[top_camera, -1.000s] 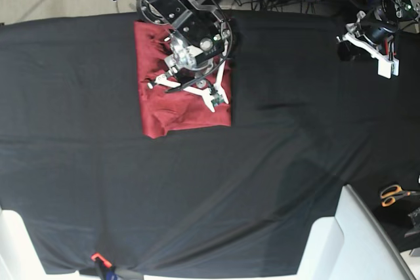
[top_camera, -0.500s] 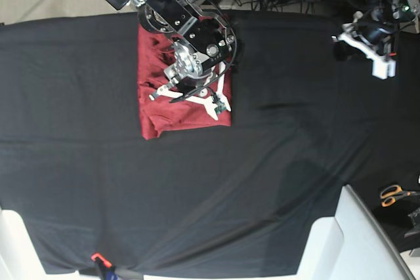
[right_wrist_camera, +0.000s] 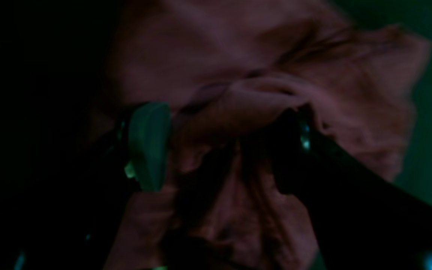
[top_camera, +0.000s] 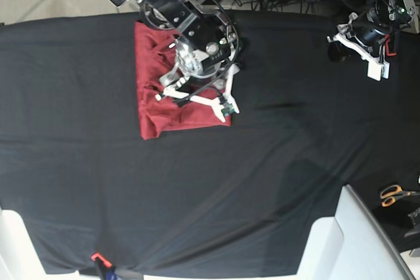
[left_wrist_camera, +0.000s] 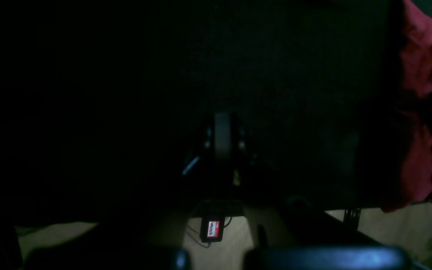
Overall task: Fold the T-shirt properly
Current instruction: 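Release the fold and lift the right gripper away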
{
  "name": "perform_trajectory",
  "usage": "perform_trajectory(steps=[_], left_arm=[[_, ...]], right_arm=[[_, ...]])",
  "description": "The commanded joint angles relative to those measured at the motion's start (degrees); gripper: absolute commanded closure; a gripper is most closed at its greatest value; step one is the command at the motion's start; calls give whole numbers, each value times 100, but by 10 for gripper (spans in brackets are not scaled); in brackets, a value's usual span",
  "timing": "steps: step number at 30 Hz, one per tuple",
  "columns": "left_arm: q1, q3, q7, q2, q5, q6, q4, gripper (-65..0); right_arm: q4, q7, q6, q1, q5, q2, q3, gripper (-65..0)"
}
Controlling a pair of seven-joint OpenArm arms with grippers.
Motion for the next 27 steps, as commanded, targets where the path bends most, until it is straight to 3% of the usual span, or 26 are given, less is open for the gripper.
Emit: perform_trajectory(steps=[1, 5, 10, 16, 18, 20, 22, 25, 27], left_arm=[[8, -42, -78, -90, -92, -32, 76, 0], [8, -42, -78, -160, -92, -32, 67, 0], [8, -42, -87, -239, -92, -32, 67, 0], [8, -51, -87, -318, -92, -32, 67, 0], [8, -51, -87, -318, -92, -32, 67, 0], [8, -60, -87, -318, -92, -32, 67, 0], [8, -209, -87, -318, -92, -32, 67, 0], [8, -403, -87, -318, -92, -32, 67, 0], [8, -490, -87, -318, -92, -32, 67, 0]], right_arm=[[146, 68, -13, 93, 129, -50, -15, -390], [155, 103, 5, 120, 533, -42, -33, -390], [375, 120, 647, 129, 542, -33, -402, -390], [1175, -38, 647, 129, 524, -6, -516, -390], [1553, -143, 603, 129, 516, 178, -455, -389], [1992, -196, 269, 111, 516, 451, -147, -383], [2300, -275, -4, -74, 542, 609, 416, -299], [2546, -381, 31, -557, 551, 653, 1304, -18], [2546, -381, 295, -812, 551, 662, 1734, -9]])
